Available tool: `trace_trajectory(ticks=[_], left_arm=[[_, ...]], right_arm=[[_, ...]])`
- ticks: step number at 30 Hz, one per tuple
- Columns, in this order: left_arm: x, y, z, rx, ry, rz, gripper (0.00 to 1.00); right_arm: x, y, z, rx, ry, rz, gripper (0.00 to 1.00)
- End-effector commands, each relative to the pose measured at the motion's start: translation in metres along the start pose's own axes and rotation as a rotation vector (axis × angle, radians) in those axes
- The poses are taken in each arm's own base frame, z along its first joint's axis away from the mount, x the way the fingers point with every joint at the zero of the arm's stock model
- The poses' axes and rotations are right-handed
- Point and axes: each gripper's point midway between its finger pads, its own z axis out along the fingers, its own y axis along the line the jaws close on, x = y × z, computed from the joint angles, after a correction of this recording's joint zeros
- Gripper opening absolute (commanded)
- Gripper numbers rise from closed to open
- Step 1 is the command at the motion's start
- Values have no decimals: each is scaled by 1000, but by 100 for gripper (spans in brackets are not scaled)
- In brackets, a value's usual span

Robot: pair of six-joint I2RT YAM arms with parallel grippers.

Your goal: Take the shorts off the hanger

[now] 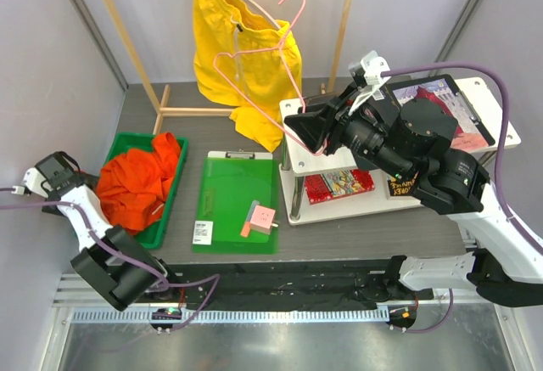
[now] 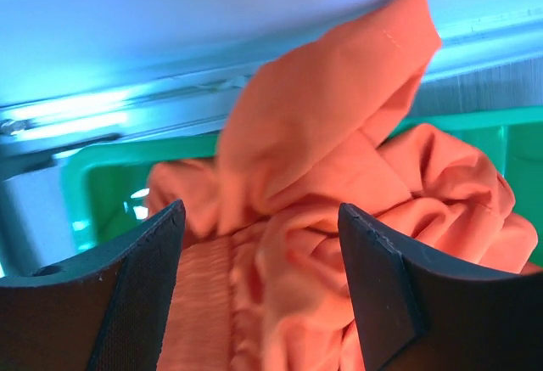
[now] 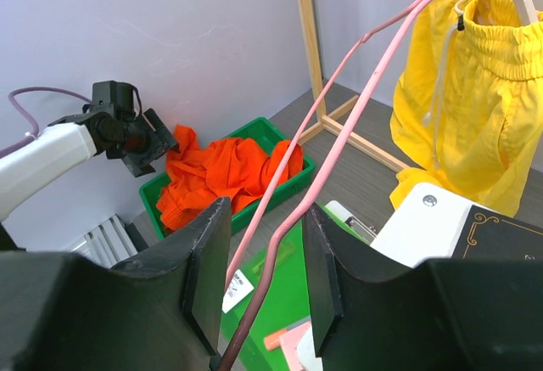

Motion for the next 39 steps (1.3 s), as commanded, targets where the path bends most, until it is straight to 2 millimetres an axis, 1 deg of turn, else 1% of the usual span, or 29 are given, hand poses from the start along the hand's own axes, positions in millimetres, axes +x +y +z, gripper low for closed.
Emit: trace_trajectory(ticks=[1, 3, 4, 5, 6, 7, 8, 9, 11, 12, 14, 15, 16, 17, 19, 20, 22, 23, 24, 26, 27, 28, 30, 32, 33, 35, 36, 37, 39], left_arm=[[0, -21, 26, 84, 22, 28, 72], [6, -23, 30, 88, 68, 25, 68], [11, -29, 36, 124, 83, 13, 59], [14, -31, 39, 139, 86, 2, 53], [21, -27, 43, 132, 98, -7, 47], [26, -19, 47, 94, 118, -19, 45], [28, -15, 49, 74, 128, -25, 42], [29, -14, 49, 63, 133, -24, 35], [28, -9, 48, 35, 134, -20, 26], [25, -9, 47, 32, 125, -21, 17], [26, -14, 42, 60, 133, -19, 9], [28, -16, 40, 69, 137, -22, 1], [33, -24, 36, 94, 144, -7, 0], [35, -32, 29, 132, 149, -3, 0], [52, -44, 20, 167, 174, 3, 0], [57, -48, 14, 186, 180, -4, 0], [68, -49, 5, 205, 204, -62, 0], [73, -46, 2, 199, 213, -81, 0], [85, -37, 1, 169, 245, -105, 0], [89, -26, -3, 118, 239, -182, 0], [95, -16, -2, 85, 242, -193, 0], [96, -6, -2, 37, 228, -214, 0], [102, 5, -1, -6, 231, -223, 0], [108, 11, -1, -36, 258, -231, 0], [107, 10, -1, -36, 263, -231, 5], [111, 11, -4, -47, 298, -219, 19], [107, 7, -6, -33, 299, -213, 41], [104, 3, -9, -15, 297, -211, 53], [94, -3, -20, 31, 269, -215, 66]], right_arm=[[-24, 6, -6, -31, -73, 10, 1], [-24, 7, -6, -35, -70, 5, 1], [-24, 7, -5, -34, -71, 2, 1], [-24, 6, -5, -31, -73, 2, 1], [-24, 6, -5, -32, -73, 2, 1], [-24, 7, -6, -32, -72, 5, 1], [-25, 6, -7, -33, -75, 6, 1], [-25, 6, -8, -33, -77, 8, 1], [-28, 5, -11, -27, -86, 11, 1], [-28, 4, -12, -25, -88, 11, 1], [-30, 4, -15, -24, -94, 11, 1], [-31, 4, -15, -25, -95, 14, 1], [-32, 4, -16, -25, -98, 16, 1], [-32, 5, -16, -28, -98, 16, 1], [-31, 5, -14, -29, -95, 16, 1], [-30, 5, -13, -29, -93, 15, 1], [-30, 6, -12, -29, -92, 18, 1], [-29, 6, -12, -32, -90, 20, 1], [-29, 6, -11, -33, -88, 22, 1], [-28, 7, -10, -33, -86, 26, 1], [-29, 7, -11, -35, -89, 27, 1], [-28, 8, -10, -39, -85, 29, 1], [-27, 8, -9, -42, -81, 33, 1], [-25, 9, -8, -44, -76, 32, 1], [-23, 8, -7, -41, -71, 31, 1], [-22, 8, -7, -39, -68, 32, 1], [-22, 8, -7, -39, -68, 32, 1], [-21, 8, -6, -38, -66, 32, 1], [-19, 7, -5, -32, -63, 31, 1]])
